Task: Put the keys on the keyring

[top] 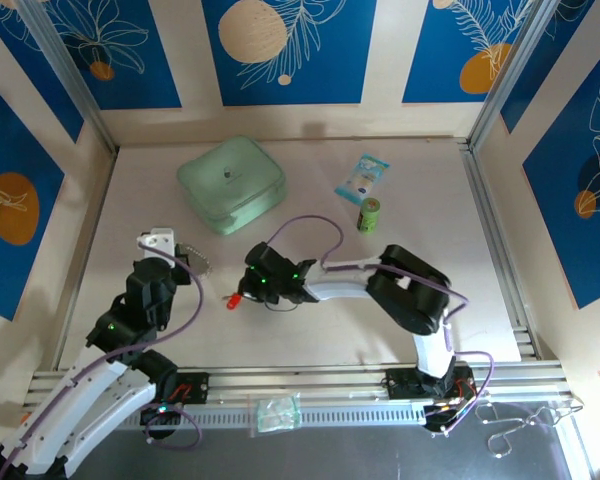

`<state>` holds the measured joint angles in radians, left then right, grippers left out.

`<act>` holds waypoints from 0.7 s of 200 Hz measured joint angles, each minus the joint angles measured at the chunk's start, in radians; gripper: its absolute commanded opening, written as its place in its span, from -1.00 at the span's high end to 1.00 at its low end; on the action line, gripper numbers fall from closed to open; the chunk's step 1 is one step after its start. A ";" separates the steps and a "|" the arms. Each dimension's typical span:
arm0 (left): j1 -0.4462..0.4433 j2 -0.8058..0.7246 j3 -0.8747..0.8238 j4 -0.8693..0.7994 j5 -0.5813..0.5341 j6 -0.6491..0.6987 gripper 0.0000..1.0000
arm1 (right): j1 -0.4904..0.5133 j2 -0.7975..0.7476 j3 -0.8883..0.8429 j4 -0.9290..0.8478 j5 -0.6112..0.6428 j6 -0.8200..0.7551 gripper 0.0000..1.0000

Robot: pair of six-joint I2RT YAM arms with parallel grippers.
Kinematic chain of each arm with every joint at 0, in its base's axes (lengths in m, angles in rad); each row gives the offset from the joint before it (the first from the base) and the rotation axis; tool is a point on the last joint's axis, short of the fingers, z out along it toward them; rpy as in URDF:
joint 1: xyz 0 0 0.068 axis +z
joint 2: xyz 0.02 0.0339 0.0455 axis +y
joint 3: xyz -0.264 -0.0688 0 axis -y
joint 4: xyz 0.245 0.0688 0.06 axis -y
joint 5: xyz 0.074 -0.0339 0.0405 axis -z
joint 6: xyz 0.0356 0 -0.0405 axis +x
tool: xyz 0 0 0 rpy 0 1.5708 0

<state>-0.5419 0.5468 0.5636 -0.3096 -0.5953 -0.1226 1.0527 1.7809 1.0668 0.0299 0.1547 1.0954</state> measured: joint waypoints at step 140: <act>-0.006 0.292 0.069 0.078 0.869 0.256 1.00 | -0.232 -0.740 -0.481 -0.055 -0.346 -0.872 1.00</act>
<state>-0.5476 0.8391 0.6323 -0.2317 0.2733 0.1337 0.8207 1.0412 0.5854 -0.0250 -0.1917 0.2237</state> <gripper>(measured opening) 0.043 0.054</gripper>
